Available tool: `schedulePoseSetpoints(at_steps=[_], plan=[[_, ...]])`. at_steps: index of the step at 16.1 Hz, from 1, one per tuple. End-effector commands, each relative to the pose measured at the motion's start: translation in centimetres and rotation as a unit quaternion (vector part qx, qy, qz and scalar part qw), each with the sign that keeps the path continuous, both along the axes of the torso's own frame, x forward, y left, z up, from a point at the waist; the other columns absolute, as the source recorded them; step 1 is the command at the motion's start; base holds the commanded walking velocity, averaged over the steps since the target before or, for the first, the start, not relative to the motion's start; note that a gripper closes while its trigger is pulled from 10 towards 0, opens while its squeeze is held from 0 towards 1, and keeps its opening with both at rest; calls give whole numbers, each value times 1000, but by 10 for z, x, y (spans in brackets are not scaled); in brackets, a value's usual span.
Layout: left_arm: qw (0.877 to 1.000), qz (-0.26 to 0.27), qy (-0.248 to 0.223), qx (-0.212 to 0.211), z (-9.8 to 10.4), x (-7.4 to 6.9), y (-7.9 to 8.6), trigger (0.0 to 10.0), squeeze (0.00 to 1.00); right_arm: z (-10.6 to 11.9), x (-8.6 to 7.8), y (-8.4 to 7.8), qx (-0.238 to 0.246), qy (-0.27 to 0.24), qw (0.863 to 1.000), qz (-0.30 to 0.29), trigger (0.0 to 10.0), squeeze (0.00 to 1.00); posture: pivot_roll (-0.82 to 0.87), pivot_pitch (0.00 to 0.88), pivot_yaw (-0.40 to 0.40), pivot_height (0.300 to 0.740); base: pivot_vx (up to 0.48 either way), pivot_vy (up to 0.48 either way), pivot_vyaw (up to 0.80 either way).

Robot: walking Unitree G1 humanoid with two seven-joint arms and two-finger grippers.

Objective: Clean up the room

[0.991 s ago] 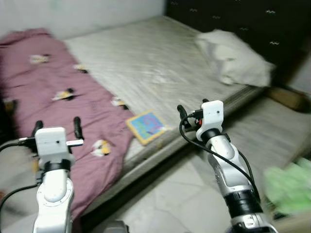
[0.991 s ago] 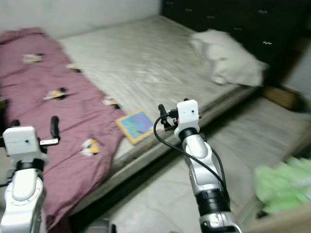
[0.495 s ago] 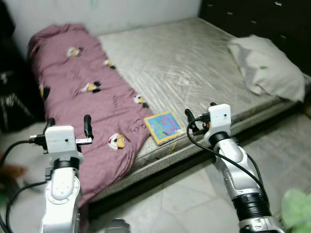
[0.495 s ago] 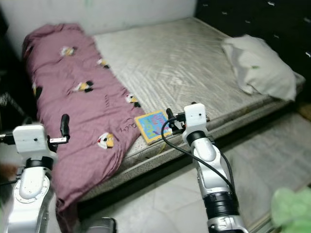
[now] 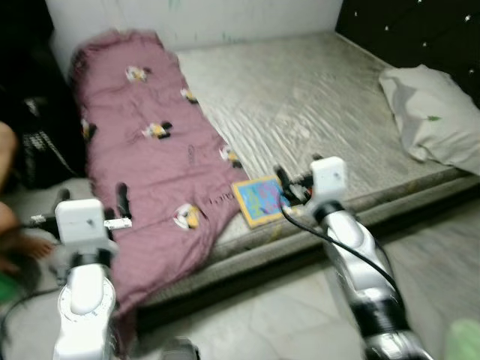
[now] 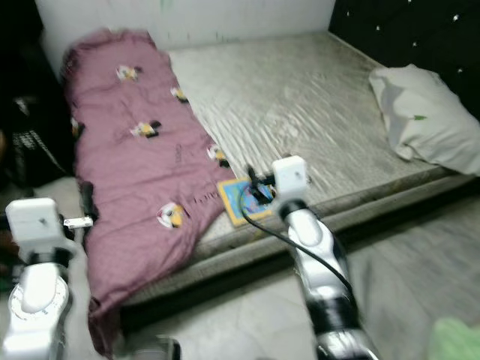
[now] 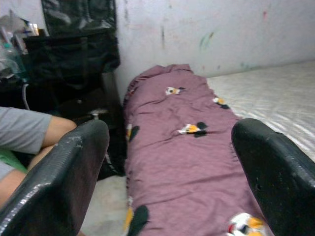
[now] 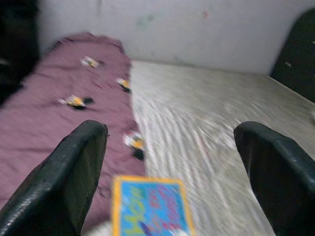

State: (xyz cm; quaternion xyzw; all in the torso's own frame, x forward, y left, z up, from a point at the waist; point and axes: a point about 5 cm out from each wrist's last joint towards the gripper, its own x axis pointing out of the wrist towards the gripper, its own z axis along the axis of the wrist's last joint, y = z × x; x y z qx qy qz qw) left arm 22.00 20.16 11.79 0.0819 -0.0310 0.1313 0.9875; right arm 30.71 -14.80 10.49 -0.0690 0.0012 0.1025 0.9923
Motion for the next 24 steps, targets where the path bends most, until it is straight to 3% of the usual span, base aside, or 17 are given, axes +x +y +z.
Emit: schedulePoseSetpoints(at_steps=[1,7,14,24], plan=[[1000,-4,-6,-3,3,1,0,10000,0,3,1,-5,7,-6,1000,-12,10000,0,8,0,-56,740,0,0,0],[999,-28,-13,-13,5,3,-6,10000,0,5,1,-2,-1,-11,1000,-4,10000,0,3,0,-54,740,0,0,0],[999,-38,-15,-18,5,4,-9,10000,0,5,2,-2,-2,-11,1000,-3,10000,0,5,0,-56,740,278,0,0],[1000,-16,-11,-11,4,5,-11,10000,0,5,2,-2,-9,-15,1000,-2,10000,0,3,0,-56,740,172,0,0]])
